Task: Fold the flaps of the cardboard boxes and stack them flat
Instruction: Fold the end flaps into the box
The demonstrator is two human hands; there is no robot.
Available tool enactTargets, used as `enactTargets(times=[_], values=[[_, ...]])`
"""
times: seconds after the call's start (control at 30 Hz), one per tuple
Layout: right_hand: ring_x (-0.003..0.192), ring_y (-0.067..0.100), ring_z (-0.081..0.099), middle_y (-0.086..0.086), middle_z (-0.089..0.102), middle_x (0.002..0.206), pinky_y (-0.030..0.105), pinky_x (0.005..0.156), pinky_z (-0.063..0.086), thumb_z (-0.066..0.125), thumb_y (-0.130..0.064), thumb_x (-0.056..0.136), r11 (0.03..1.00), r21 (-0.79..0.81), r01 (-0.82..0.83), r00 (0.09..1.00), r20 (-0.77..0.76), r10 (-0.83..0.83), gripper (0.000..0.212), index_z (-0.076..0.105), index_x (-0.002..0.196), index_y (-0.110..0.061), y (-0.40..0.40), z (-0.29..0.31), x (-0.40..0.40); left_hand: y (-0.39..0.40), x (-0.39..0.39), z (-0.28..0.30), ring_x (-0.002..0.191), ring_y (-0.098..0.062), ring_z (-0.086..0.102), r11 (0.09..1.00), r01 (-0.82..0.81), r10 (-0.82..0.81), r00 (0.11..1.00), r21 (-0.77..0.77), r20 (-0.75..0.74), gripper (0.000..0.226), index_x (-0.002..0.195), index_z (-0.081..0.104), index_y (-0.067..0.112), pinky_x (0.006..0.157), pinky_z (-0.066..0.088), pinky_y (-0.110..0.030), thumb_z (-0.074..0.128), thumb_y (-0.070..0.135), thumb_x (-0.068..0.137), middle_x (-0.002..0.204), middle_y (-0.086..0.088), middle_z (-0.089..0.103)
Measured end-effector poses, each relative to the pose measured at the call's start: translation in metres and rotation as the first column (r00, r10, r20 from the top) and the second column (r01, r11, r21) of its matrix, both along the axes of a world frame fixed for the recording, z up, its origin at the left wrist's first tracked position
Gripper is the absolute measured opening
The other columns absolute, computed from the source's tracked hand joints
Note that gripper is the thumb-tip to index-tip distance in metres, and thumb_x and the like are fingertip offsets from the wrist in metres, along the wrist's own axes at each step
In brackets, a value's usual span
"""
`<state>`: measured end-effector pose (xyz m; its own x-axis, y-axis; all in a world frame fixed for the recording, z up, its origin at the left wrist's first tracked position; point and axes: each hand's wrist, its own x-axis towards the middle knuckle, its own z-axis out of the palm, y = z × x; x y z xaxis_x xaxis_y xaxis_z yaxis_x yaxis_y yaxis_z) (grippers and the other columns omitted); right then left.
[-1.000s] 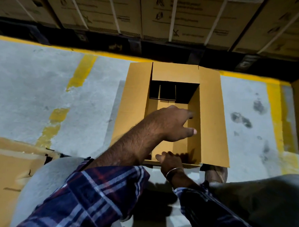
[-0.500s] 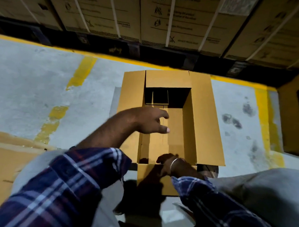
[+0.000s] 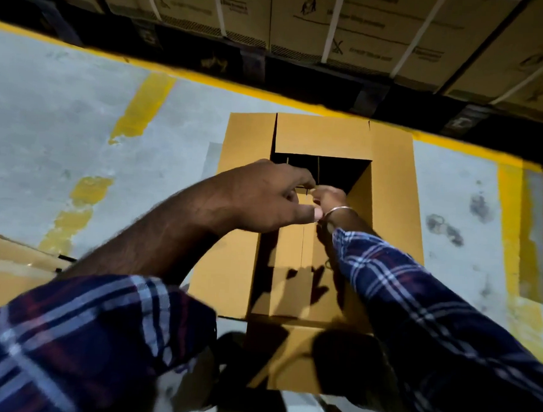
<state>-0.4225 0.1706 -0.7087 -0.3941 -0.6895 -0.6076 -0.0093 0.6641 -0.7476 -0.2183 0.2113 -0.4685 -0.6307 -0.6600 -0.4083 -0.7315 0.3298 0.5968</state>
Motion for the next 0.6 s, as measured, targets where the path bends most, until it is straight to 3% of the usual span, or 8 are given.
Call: enactTargets(times=[0.13, 0.2, 0.3, 0.37, 0.43, 0.47, 0.53, 0.6], values=[[0.08, 0.024, 0.055, 0.011, 0.059, 0.094, 0.032, 0.062, 0.047, 0.064, -0.01, 0.093, 0.979, 0.169, 0.116, 0.989, 0.073, -0.13, 0.02, 0.068, 0.112, -0.004, -0.053, -0.018, -0.019, -0.009, -0.001, -0.014, 0.1, -0.008, 0.066, 0.991, -0.128, 0.128, 0.992, 0.039, -0.011, 0.055, 0.145, 0.052, 0.033, 0.088, 0.054, -0.033, 0.059, 0.058, 0.096, 0.117, 0.008, 0.07], [0.081, 0.022, 0.056, 0.01, 0.058, 0.098, 0.035, 0.073, 0.051, 0.059, -0.009, 0.094, 0.98, 0.15, 0.128, 0.984, 0.105, -0.145, 0.017, 0.064, 0.11, -0.008, -0.072, -0.028, -0.028, -0.012, -0.001, -0.021, 0.101, -0.011, 0.065, 0.982, -0.188, 0.187, 0.982, 0.03, 0.03, 0.056, 0.143, 0.052, 0.035, 0.091, 0.055, -0.041, 0.057, 0.062, 0.095, 0.115, 0.01, 0.068], [0.082, 0.024, 0.06, 0.01, 0.062, 0.094, 0.031, 0.07, 0.047, 0.05, -0.004, 0.094, 0.957, -0.074, 0.282, 0.958, -0.023, -0.284, 0.015, 0.065, 0.099, -0.004, -0.103, -0.03, -0.028, -0.019, -0.005, -0.028, 0.102, -0.01, 0.064, 0.964, -0.266, 0.266, 0.963, 0.005, 0.037, 0.051, 0.137, 0.054, 0.042, 0.09, 0.055, -0.044, 0.054, 0.068, 0.092, 0.112, 0.016, 0.066], [0.078, 0.018, 0.058, 0.007, 0.064, 0.09, 0.018, 0.067, 0.042, 0.049, 0.004, 0.091, 0.879, -0.344, 0.33, 0.896, -0.179, -0.406, 0.021, 0.065, 0.09, -0.009, -0.115, -0.011, -0.023, -0.019, -0.006, -0.027, 0.103, -0.009, 0.063, 0.955, -0.297, 0.297, 0.955, -0.004, 0.025, 0.05, 0.134, 0.055, 0.044, 0.09, 0.055, -0.044, 0.053, 0.07, 0.091, 0.111, 0.019, 0.066], [0.095, 0.017, 0.06, 0.005, 0.065, 0.104, 0.003, 0.077, 0.037, 0.053, 0.008, 0.085, 0.807, -0.565, 0.172, 0.844, -0.338, -0.417, 0.029, 0.069, 0.097, -0.011, -0.131, 0.005, -0.022, -0.022, -0.007, -0.028, 0.102, -0.007, 0.064, 0.952, -0.307, 0.307, 0.952, 0.008, 0.002, 0.052, 0.133, 0.055, 0.044, 0.088, 0.056, -0.043, 0.051, 0.074, 0.09, 0.109, 0.021, 0.067], [0.106, 0.017, 0.058, 0.005, 0.063, 0.115, 0.002, 0.087, 0.036, 0.054, 0.007, 0.083, 0.791, -0.608, 0.071, 0.823, -0.412, -0.39, 0.033, 0.069, 0.105, -0.012, -0.142, 0.01, -0.022, -0.024, -0.006, -0.029, 0.102, -0.006, 0.064, 0.952, -0.307, 0.307, 0.952, 0.012, 0.003, 0.055, 0.132, 0.055, 0.044, 0.088, 0.056, -0.042, 0.049, 0.076, 0.088, 0.109, 0.021, 0.068], [0.124, 0.017, 0.049, 0.002, 0.052, 0.137, 0.016, 0.102, 0.038, 0.056, 0.001, 0.082, 0.841, -0.521, -0.142, 0.716, -0.641, -0.276, 0.05, 0.062, 0.128, -0.018, -0.167, 0.017, -0.027, -0.025, -0.004, -0.031, 0.101, -0.004, 0.064, 0.949, -0.315, 0.315, 0.949, 0.021, 0.025, 0.059, 0.133, 0.054, 0.046, 0.087, 0.057, -0.04, 0.044, 0.079, 0.086, 0.11, 0.022, 0.068], [0.138, 0.021, 0.038, 0.0, 0.039, 0.154, 0.03, 0.112, 0.035, 0.057, -0.008, 0.086, 0.907, -0.278, -0.317, 0.569, -0.821, -0.053, 0.063, 0.048, 0.146, -0.024, -0.193, 0.017, -0.036, -0.026, -0.001, -0.031, 0.102, -0.003, 0.064, 0.946, -0.322, 0.319, 0.946, 0.041, 0.057, 0.061, 0.133, 0.054, 0.048, 0.086, 0.057, -0.038, 0.039, 0.081, 0.084, 0.112, 0.022, 0.067]])
